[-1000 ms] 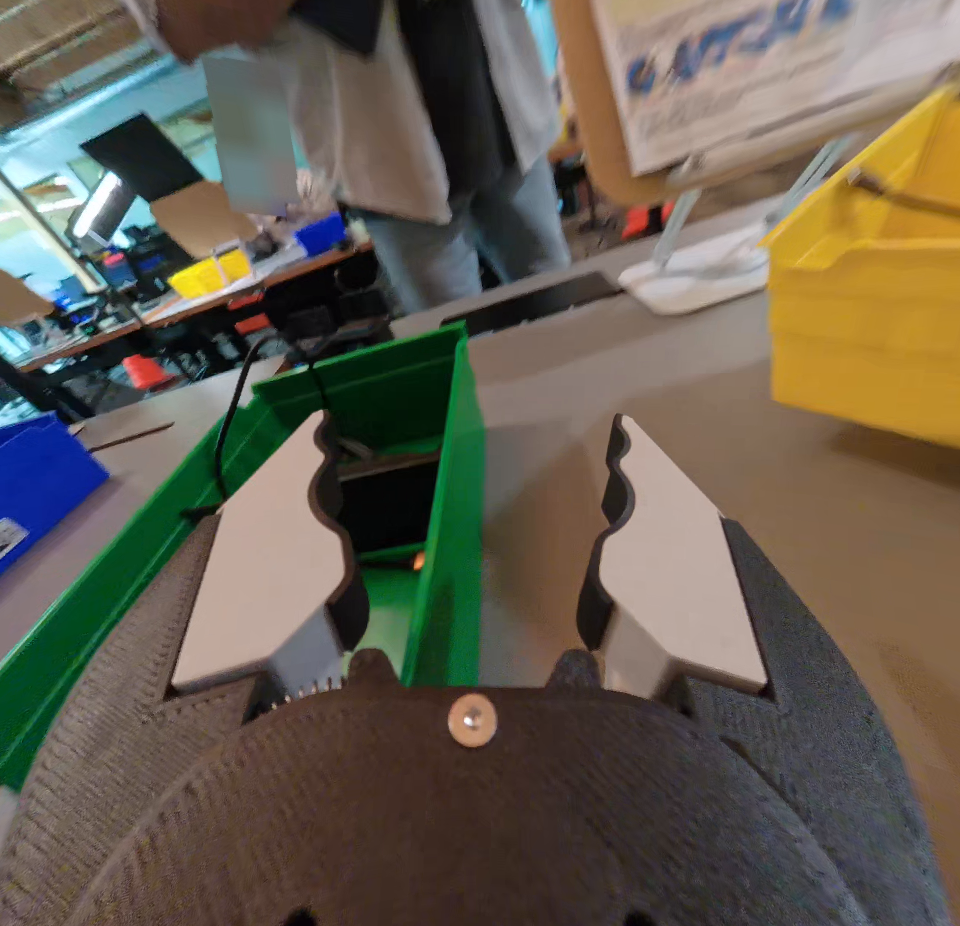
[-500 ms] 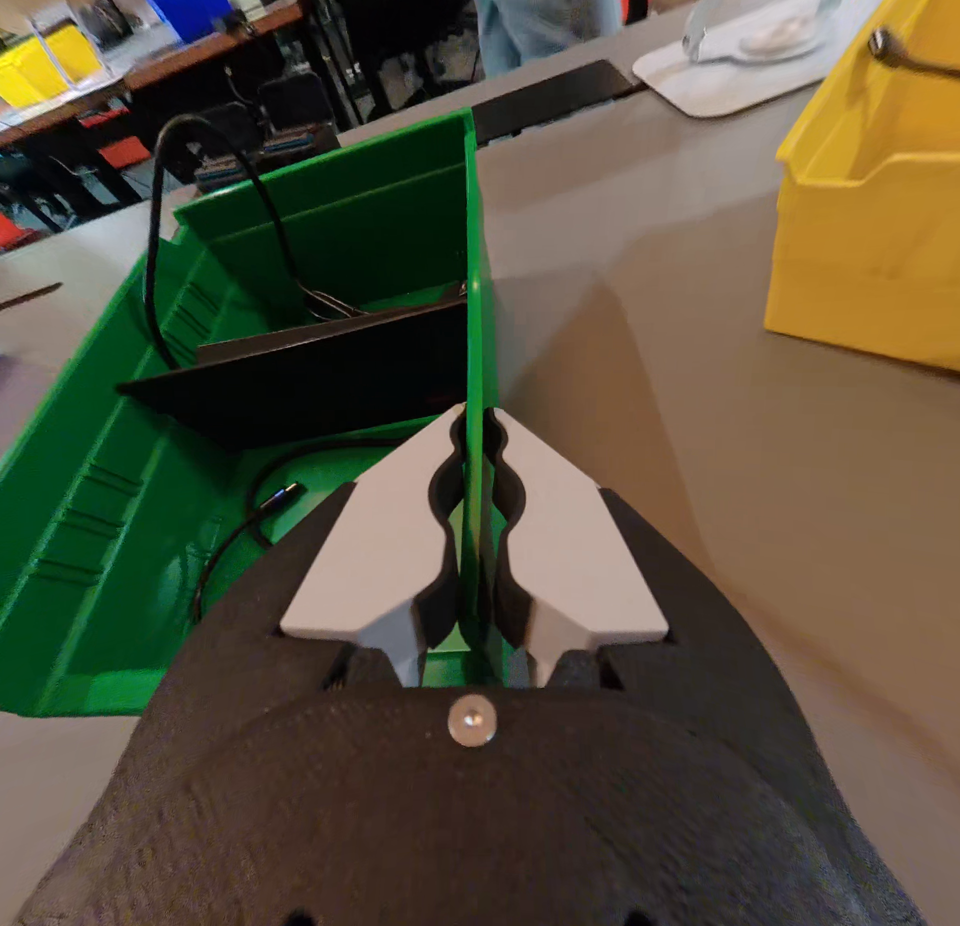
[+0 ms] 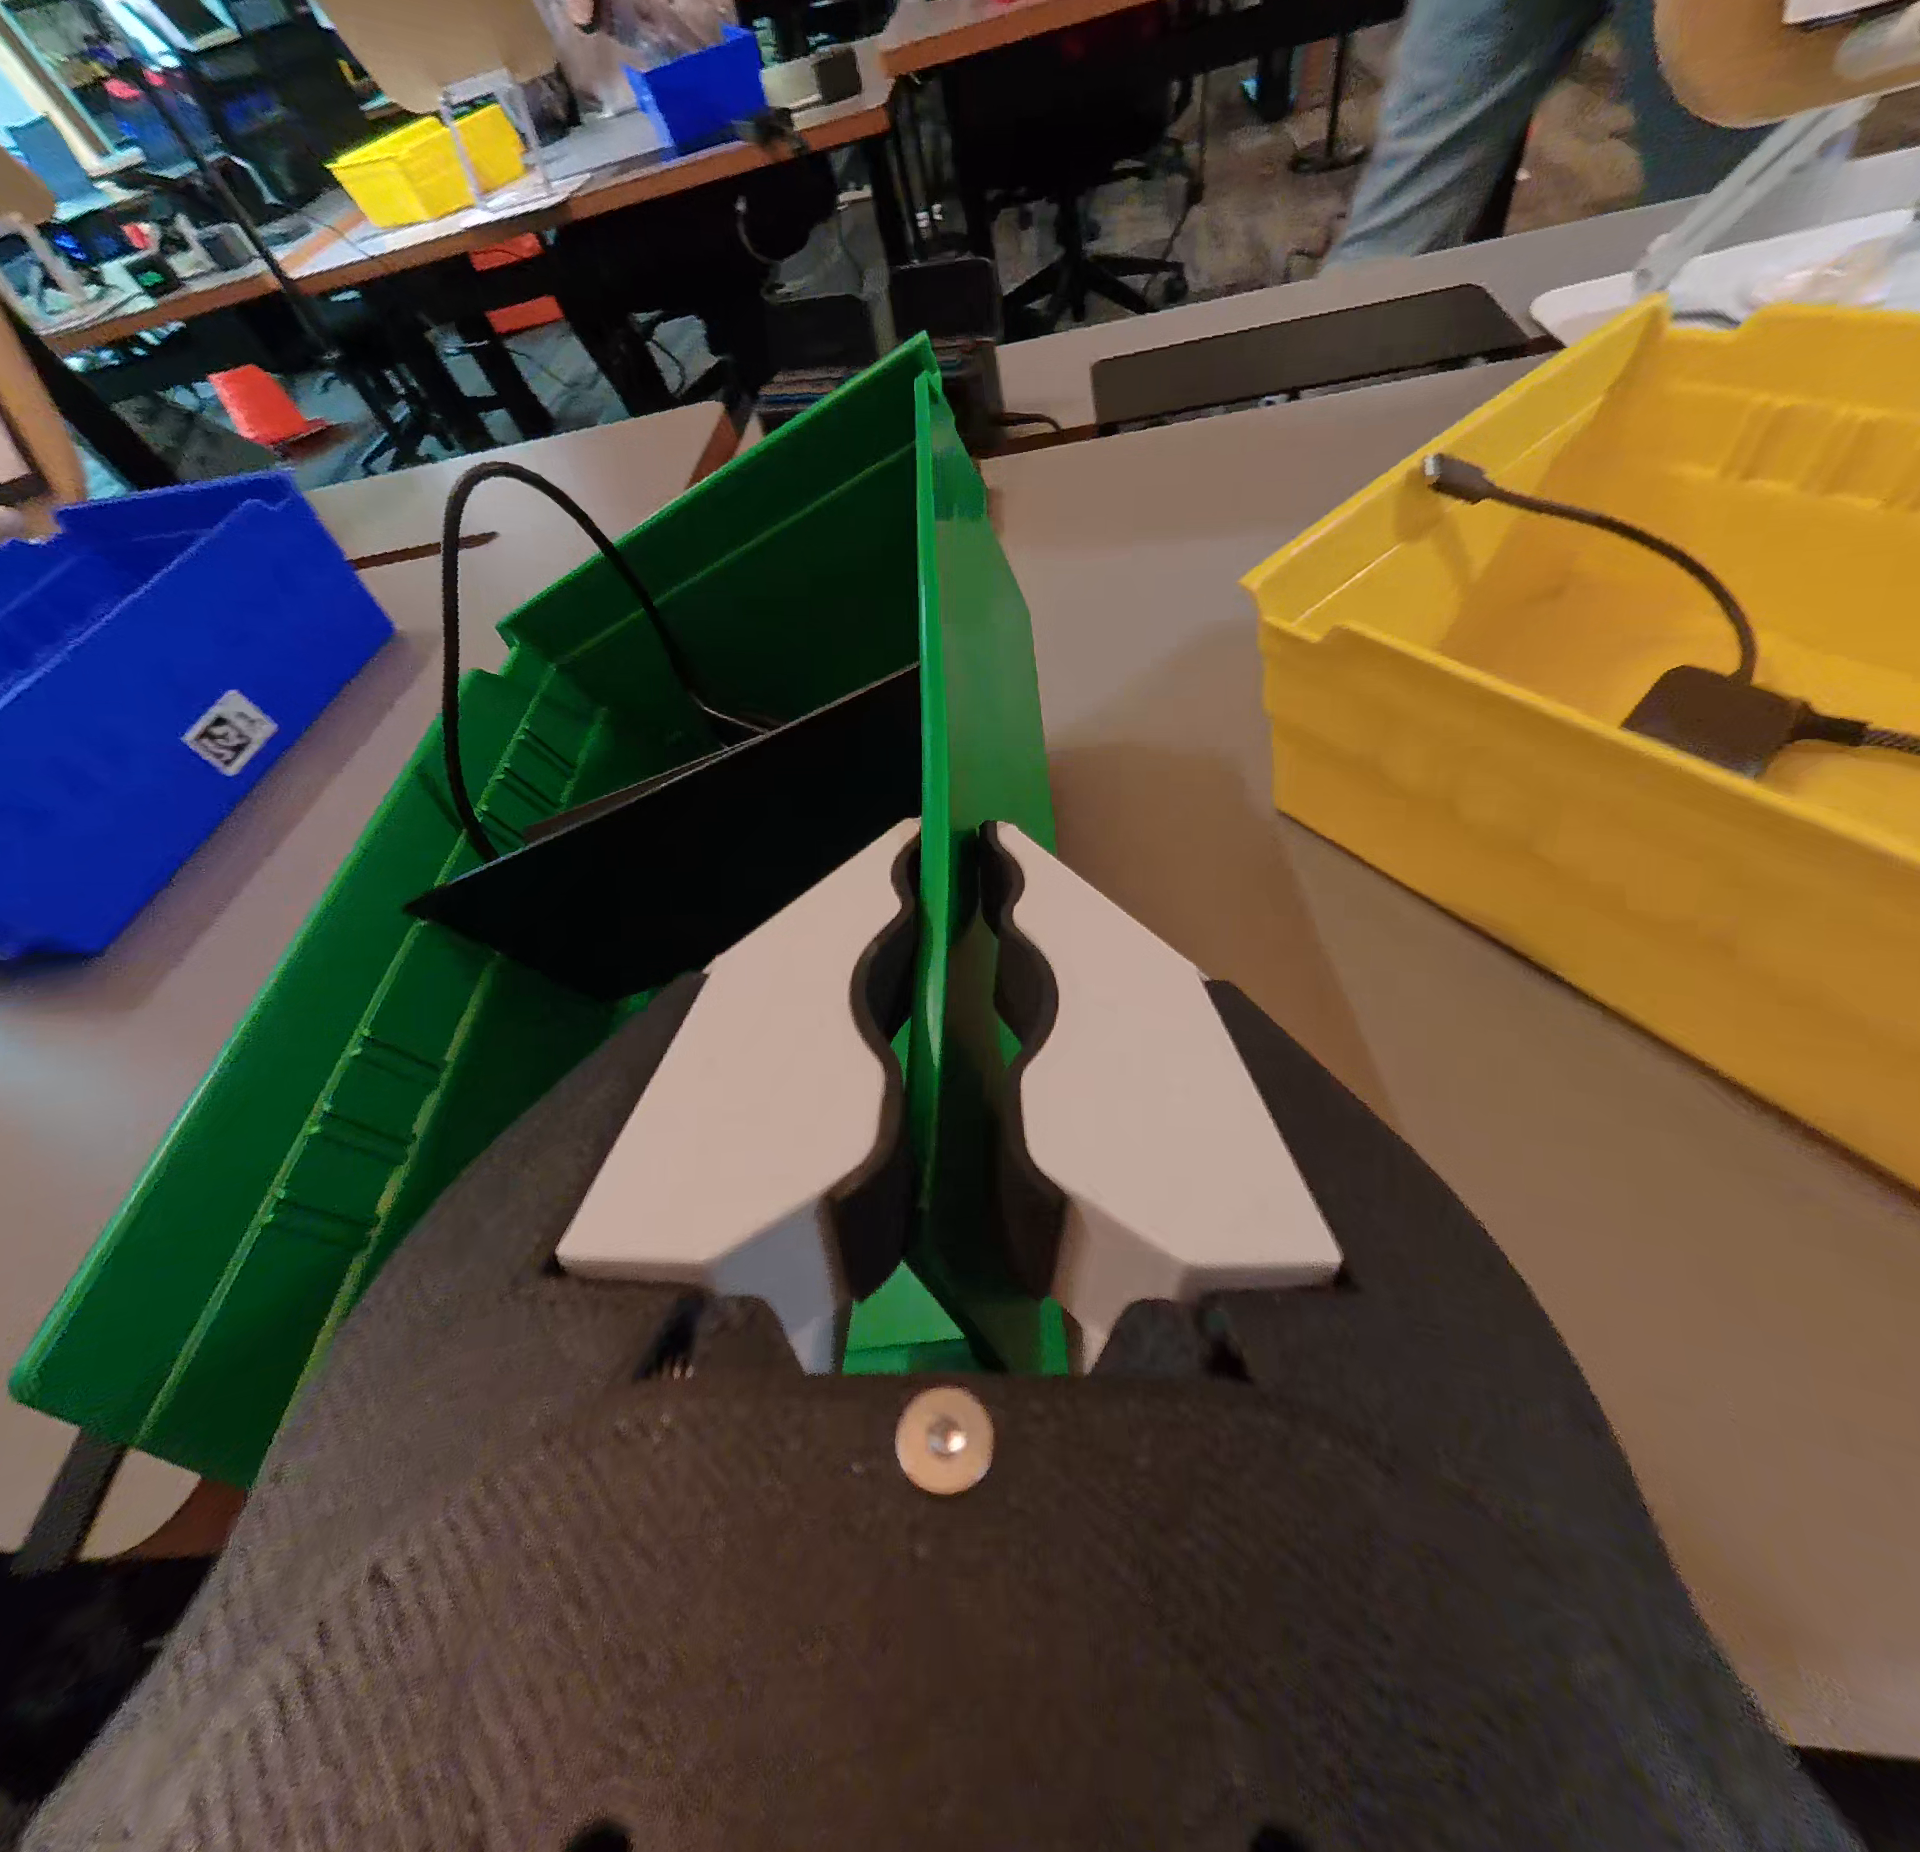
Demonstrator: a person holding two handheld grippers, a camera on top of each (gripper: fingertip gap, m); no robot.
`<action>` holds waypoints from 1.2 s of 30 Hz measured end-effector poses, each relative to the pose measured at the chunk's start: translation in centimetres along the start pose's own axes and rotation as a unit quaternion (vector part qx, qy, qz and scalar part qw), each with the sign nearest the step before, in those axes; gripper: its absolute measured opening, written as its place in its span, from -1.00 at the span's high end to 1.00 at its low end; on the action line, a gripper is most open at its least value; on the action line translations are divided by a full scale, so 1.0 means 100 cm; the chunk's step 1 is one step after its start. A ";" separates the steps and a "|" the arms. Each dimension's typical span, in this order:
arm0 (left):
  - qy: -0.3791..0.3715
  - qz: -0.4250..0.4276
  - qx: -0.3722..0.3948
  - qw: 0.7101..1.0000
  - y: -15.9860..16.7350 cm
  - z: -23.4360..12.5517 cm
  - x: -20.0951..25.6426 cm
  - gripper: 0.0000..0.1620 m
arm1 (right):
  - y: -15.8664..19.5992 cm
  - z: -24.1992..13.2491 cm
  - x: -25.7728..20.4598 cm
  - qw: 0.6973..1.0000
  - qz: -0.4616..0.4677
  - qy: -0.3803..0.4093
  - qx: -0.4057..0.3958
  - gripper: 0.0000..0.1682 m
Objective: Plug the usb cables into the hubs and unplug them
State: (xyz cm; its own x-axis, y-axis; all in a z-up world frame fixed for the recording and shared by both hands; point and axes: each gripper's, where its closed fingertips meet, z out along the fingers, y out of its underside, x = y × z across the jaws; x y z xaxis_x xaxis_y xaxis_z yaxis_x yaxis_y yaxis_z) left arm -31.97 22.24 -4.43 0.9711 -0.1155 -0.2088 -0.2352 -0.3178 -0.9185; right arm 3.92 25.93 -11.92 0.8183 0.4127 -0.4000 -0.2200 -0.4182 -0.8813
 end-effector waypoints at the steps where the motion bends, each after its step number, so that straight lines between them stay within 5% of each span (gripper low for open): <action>1: -0.007 -0.001 0.002 1.000 -0.001 -0.003 -0.006 0.97 | 0.000 0.008 -0.013 1.000 0.010 -0.003 0.011 0.84; 7: -0.056 -0.012 0.022 0.998 -0.006 -0.023 -0.049 0.96 | 0.025 0.052 -0.095 0.999 0.007 -0.034 -0.004 0.06; 16: -0.118 -0.006 0.008 0.993 0.006 -0.037 -0.095 0.97 | 0.037 0.099 -0.170 0.999 0.017 -0.040 0.003 -0.18; 23: -0.137 -0.018 0.027 0.990 -0.002 -0.052 -0.112 0.97 | 0.052 0.134 -0.248 0.991 0.019 -0.131 -0.020 -0.60; 30: -0.152 -0.002 0.042 0.988 -0.015 -0.064 -0.115 0.97 | 0.065 0.104 -0.270 0.947 0.073 -0.289 -0.123 -0.16; 36: -0.128 0.039 0.066 0.989 -0.044 -0.074 -0.084 0.98 | 0.031 0.057 -0.210 0.960 -0.037 -0.271 -0.060 -0.04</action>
State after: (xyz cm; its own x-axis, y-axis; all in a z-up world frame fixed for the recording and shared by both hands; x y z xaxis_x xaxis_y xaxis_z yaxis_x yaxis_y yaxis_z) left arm -39.42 17.63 3.83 0.9324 0.1123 -0.3436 -0.3193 -0.1896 -0.9285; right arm -16.90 20.58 -7.67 0.4256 0.7920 -0.4377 -0.0830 -0.4475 -0.8904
